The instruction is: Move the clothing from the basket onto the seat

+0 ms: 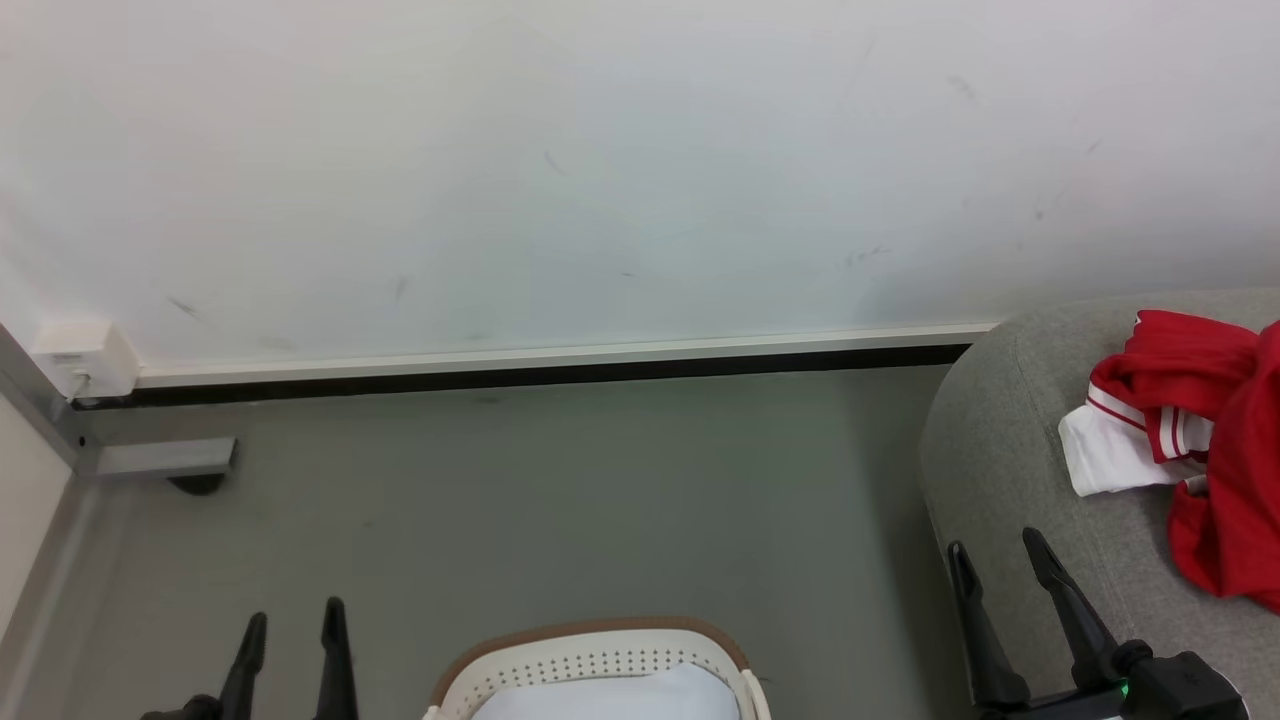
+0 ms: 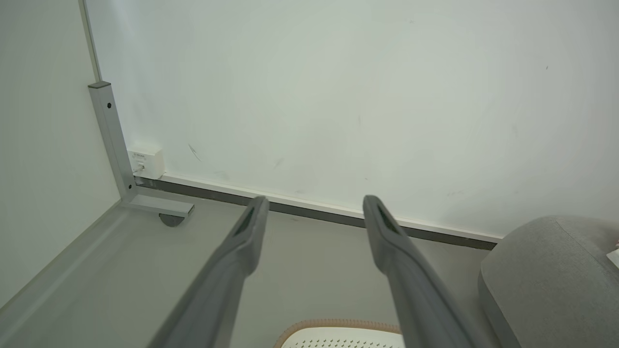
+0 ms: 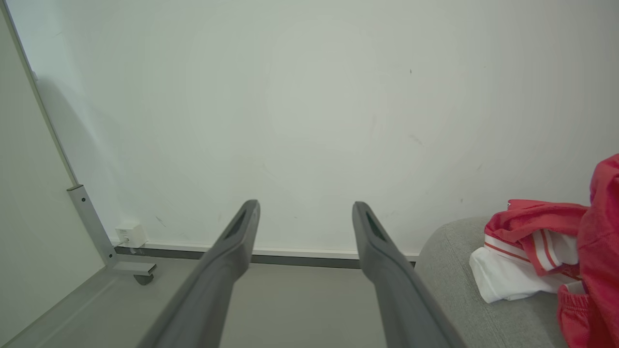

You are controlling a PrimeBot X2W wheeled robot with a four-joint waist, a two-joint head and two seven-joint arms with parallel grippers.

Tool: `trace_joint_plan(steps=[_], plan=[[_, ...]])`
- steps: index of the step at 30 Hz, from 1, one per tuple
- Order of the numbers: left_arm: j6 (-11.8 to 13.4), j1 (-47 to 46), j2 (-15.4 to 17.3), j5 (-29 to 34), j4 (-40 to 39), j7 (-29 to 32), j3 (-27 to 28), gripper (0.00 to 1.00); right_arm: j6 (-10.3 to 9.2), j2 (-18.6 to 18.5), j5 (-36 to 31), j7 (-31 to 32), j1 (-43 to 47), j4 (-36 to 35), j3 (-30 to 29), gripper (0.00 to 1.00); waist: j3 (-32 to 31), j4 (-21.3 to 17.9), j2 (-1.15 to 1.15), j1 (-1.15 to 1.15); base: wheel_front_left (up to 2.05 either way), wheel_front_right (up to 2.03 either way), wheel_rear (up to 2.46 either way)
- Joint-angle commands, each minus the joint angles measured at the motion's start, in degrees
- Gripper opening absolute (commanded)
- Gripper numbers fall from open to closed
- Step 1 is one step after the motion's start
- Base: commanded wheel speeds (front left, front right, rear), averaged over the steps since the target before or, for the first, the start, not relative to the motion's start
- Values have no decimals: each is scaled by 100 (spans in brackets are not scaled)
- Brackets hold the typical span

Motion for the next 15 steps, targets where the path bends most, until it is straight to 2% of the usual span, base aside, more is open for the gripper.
trace_joint_plan(steps=[1,5,6,9,15], plan=[[-26,-31,6,20,25,-4,39,100,-13,7,39,-19,-37,17,-5,100,-2,-6,0,0,0,0,0],[-153,-42,-42,-81,113,-4,91,100,-13,14,41,-19,-32,35,23,100,-18,-22,0,0,0,0,0],[-158,-5,-45,-26,122,0,81,0,0,11,0,0,-4,33,24,0,-19,-24,0,0,0,0,0],[-162,13,-68,-81,248,31,88,0,1,13,61,14,80,122,29,0,-19,-23,0,0,0,0,0],[-206,-102,-79,-717,300,244,152,0,0,-25,765,152,39,152,-56,0,-18,0,0,0,0,0,0]])
